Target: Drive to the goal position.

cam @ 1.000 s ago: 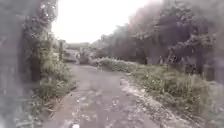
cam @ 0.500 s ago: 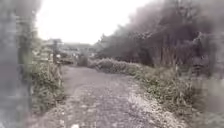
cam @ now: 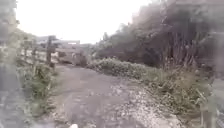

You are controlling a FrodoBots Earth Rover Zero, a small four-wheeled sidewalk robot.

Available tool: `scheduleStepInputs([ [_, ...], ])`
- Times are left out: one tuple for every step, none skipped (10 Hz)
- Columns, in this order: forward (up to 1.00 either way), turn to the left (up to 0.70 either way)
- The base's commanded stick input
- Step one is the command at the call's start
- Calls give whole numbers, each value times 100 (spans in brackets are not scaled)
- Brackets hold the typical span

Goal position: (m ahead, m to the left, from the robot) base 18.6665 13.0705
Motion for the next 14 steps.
scheduleStepInputs([
  [100, 18],
  [100, 18],
  [100, 18],
  [100, 18],
  [100, 20],
  [100, 24],
  [100, 24],
  [100, 24],
  [100, 24],
  [100, 24],
  [100, 24],
  [100, 24],
  [100, 24],
  [100, 24],
])
